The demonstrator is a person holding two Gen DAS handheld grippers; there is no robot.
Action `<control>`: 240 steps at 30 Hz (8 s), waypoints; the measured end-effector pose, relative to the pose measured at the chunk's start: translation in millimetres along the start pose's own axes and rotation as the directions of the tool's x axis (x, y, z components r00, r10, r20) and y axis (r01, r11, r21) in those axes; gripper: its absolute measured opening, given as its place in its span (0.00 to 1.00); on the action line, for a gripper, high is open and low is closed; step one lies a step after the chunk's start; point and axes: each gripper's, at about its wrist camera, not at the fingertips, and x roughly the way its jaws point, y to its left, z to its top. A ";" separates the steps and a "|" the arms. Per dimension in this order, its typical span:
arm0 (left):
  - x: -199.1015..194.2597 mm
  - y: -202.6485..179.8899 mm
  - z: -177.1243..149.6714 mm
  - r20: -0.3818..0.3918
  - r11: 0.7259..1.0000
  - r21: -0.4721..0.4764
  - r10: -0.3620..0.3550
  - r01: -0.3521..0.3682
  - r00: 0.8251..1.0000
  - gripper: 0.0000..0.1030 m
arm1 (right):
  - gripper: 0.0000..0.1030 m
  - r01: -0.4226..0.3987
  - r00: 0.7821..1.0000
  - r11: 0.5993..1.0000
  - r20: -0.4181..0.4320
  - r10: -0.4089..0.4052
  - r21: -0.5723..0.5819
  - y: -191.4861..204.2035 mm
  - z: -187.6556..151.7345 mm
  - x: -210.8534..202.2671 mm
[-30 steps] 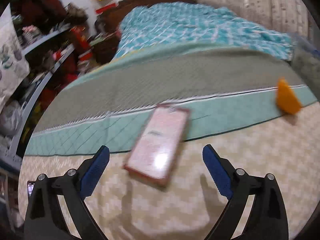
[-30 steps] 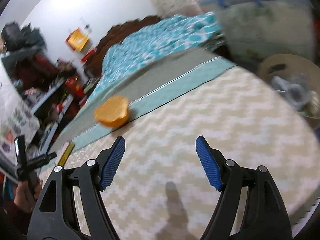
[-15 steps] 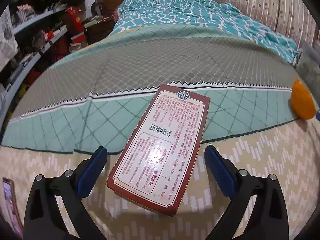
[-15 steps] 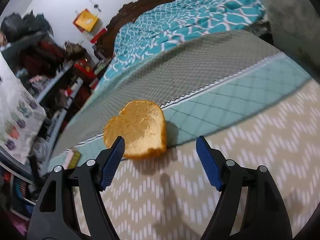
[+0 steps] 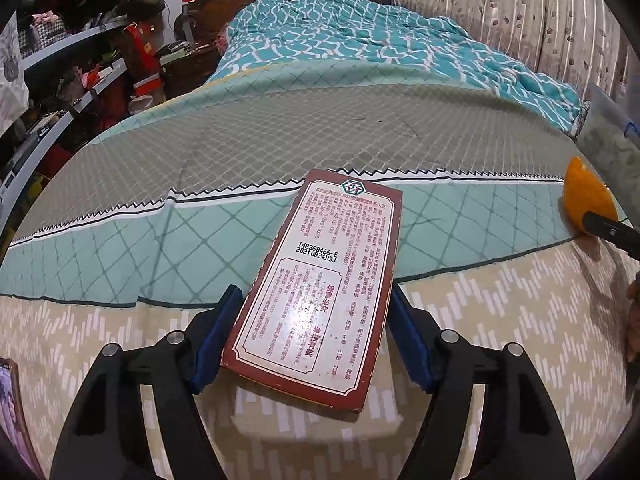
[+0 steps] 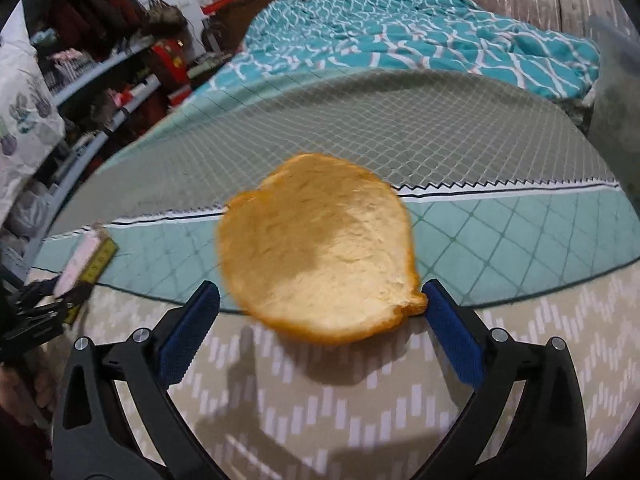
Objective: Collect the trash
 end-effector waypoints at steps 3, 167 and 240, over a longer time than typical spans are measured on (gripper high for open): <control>0.3 0.1 0.6 0.000 1.000 0.000 -0.001 0.001 1.000 0.66 | 0.72 -0.041 0.999 0.999 0.021 0.041 0.011 -4.2 2.0 -3.0; -144.3 -185.9 -61.3 0.028 0.881 0.355 -0.344 0.313 0.938 0.92 | 0.97 0.201 0.867 0.759 0.248 -0.432 0.619 -0.8 -230.7 -251.8; -123.5 -200.5 -72.6 0.027 0.914 0.373 -0.185 0.161 0.982 0.92 | 0.97 0.165 0.922 0.727 0.157 -0.354 0.667 -32.9 -245.8 -213.8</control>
